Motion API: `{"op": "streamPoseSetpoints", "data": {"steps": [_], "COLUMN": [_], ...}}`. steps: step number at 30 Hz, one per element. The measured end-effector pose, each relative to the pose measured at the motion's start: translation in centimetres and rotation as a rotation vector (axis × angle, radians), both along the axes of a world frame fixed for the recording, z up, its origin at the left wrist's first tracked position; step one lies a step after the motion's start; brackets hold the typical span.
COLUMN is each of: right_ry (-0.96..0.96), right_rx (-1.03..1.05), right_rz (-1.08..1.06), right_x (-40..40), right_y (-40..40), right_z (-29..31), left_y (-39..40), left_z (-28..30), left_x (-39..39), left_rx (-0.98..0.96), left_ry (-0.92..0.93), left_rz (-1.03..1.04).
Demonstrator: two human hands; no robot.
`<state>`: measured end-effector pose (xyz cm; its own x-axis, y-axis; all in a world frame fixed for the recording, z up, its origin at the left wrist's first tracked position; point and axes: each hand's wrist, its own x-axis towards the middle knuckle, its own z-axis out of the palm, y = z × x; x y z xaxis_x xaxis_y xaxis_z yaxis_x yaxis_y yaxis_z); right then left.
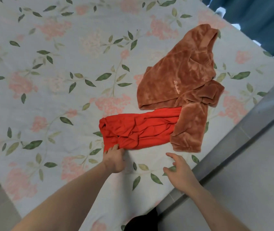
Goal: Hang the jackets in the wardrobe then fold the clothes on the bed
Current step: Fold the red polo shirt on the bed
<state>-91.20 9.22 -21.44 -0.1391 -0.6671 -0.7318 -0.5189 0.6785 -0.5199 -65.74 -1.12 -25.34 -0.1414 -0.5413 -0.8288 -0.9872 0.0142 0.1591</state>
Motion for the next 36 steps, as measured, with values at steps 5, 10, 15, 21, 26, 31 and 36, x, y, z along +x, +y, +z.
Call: {"op": "streamPoseSetpoints", "data": {"steps": [5, 10, 15, 21, 26, 31, 36], "right_ry": [-0.030, -0.075, -0.150, -0.276, -0.328, -0.391, -0.434], "right_rx": [0.002, -0.094, -0.337, -0.471, -0.444, -0.558, -0.689], "right_rz": [-0.006, -0.031, 0.084, 0.357, 0.331, 0.149, 0.037], "right_x": [0.7, 0.8, 1.5, 3.4, 4.7, 4.9, 6.1], "right_y": [0.4, -0.9, -3.2, -5.1, -4.8, -3.5, -1.6], "right_z": [4.7, 13.9, 23.6, 32.1, 34.8, 36.3, 37.9], "left_y": [0.0, 0.6, 1.9, 3.1, 4.0, 5.7, 6.7], "left_z": [8.0, 22.1, 34.8, 44.9, 48.6, 47.8, 44.9], "left_x": [0.8, -0.8, -1.8, -1.0, 1.5, 3.8, 6.1], "left_rx": [-0.220, -0.268, -0.213, -0.229, -0.070, -0.298, -0.477], "left_ry": [0.381, 0.666, 0.866, 0.955, 0.918, 0.792, 0.618], "left_rz": [0.373, 0.525, 0.528, 0.561, 0.432, 0.544, 0.803]}}
